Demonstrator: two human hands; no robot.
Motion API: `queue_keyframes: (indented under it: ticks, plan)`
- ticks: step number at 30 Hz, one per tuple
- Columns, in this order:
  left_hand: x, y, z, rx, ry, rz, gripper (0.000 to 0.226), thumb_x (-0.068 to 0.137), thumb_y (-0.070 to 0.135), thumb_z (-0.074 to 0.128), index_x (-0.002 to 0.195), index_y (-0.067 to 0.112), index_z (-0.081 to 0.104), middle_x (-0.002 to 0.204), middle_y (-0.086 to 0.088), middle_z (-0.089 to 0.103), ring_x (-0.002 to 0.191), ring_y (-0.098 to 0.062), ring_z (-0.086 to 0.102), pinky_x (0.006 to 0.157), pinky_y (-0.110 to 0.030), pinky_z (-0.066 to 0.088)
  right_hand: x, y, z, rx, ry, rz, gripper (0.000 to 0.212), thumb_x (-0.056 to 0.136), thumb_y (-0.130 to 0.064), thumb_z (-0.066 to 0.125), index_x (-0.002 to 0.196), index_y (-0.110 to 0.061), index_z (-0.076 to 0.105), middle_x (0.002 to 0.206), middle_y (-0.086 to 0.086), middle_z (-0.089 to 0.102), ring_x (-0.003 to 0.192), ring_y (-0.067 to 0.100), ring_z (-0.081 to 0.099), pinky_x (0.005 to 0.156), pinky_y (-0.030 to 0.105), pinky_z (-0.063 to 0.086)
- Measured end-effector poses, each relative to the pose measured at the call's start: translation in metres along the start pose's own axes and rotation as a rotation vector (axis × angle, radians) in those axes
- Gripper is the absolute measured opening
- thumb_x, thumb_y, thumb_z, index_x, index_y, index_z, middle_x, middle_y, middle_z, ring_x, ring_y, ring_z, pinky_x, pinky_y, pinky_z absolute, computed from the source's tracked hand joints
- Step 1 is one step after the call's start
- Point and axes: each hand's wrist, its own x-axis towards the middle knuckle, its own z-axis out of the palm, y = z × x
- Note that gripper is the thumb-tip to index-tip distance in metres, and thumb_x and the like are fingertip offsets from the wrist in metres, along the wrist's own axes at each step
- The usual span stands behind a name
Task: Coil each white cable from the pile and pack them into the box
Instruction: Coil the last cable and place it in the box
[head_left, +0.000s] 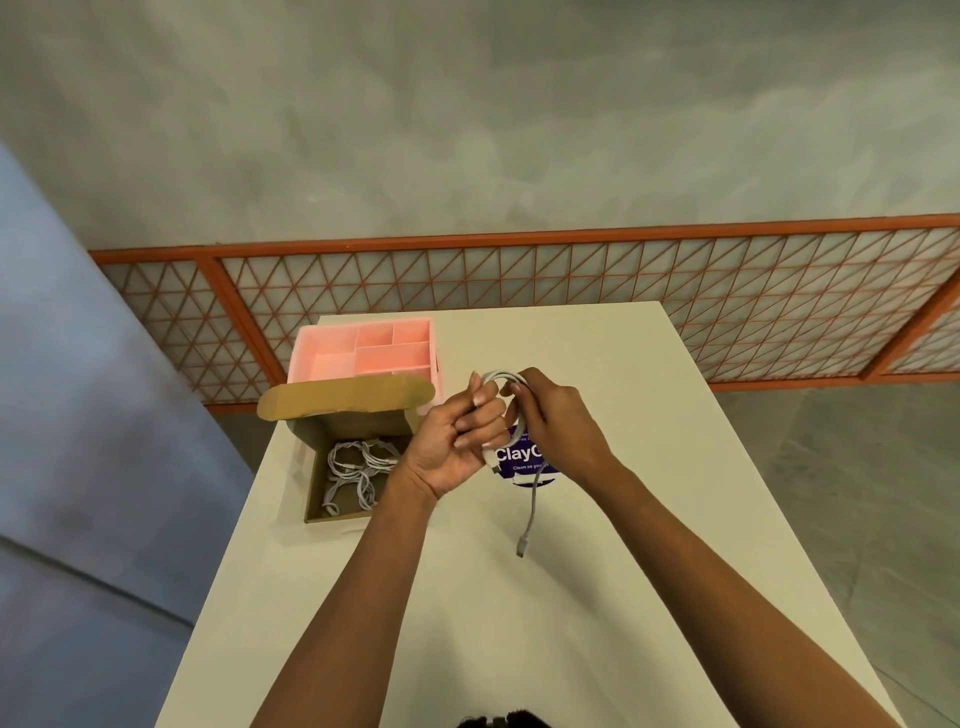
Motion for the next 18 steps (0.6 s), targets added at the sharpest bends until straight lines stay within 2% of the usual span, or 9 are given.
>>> queue_keyframes:
  ticks: [3, 6, 9, 13, 18]
  plan:
    - [0.004, -0.005, 0.0, 0.103, 0.188, 0.039, 0.044, 0.102, 0.031, 0.027, 0.068, 0.015, 0.05, 0.049, 0.008, 0.034, 0.045, -0.005, 0.035, 0.057, -0.022, 0.042, 0.002, 0.001, 0.005, -0.087, 0.026, 0.075, 0.021, 0.102, -0.019, 0.036, 0.102, -0.006, 0.052, 0.064, -0.002, 0.054, 0.059, 0.026, 0.051, 0.055, 0.032, 0.039]
    - [0.007, -0.012, -0.002, 0.253, 0.388, 0.108, 0.04, 0.103, 0.033, 0.031, 0.072, 0.013, 0.048, 0.05, 0.008, 0.034, 0.049, -0.006, 0.036, 0.07, -0.028, 0.037, 0.008, 0.005, 0.003, -0.178, 0.038, 0.141, 0.019, 0.101, -0.017, 0.035, 0.103, -0.007, 0.051, 0.078, 0.013, 0.062, 0.063, 0.03, 0.053, 0.056, 0.034, 0.04]
    - [0.008, -0.017, 0.003, 0.209, 0.424, 0.15, 0.042, 0.103, 0.033, 0.029, 0.072, 0.011, 0.047, 0.049, 0.008, 0.032, 0.046, -0.005, 0.032, 0.064, -0.025, 0.037, 0.01, 0.005, 0.005, -0.255, 0.018, 0.196, 0.016, 0.1, -0.014, 0.036, 0.104, -0.009, 0.05, 0.084, 0.013, 0.062, 0.065, 0.028, 0.052, 0.057, 0.034, 0.038]
    - [0.007, -0.021, 0.006, 0.063, 0.411, 0.164, 0.05, 0.103, 0.03, 0.033, 0.06, 0.013, 0.052, 0.043, 0.007, 0.031, 0.039, -0.005, 0.029, 0.049, -0.02, 0.039, 0.008, 0.004, 0.01, -0.272, 0.014, 0.23, 0.016, 0.101, -0.017, 0.035, 0.103, -0.011, 0.05, 0.085, 0.012, 0.063, 0.066, 0.028, 0.054, 0.06, 0.035, 0.042]
    - [0.008, -0.019, 0.013, 0.026, 0.437, 0.172, 0.052, 0.102, 0.027, 0.036, 0.053, 0.016, 0.049, 0.039, 0.008, 0.026, 0.035, -0.004, 0.024, 0.041, -0.019, 0.031, 0.008, 0.008, 0.01, -0.133, 0.002, 0.218, 0.021, 0.102, -0.021, 0.033, 0.098, -0.012, 0.051, 0.074, 0.007, 0.057, 0.062, 0.025, 0.051, 0.058, 0.033, 0.039]
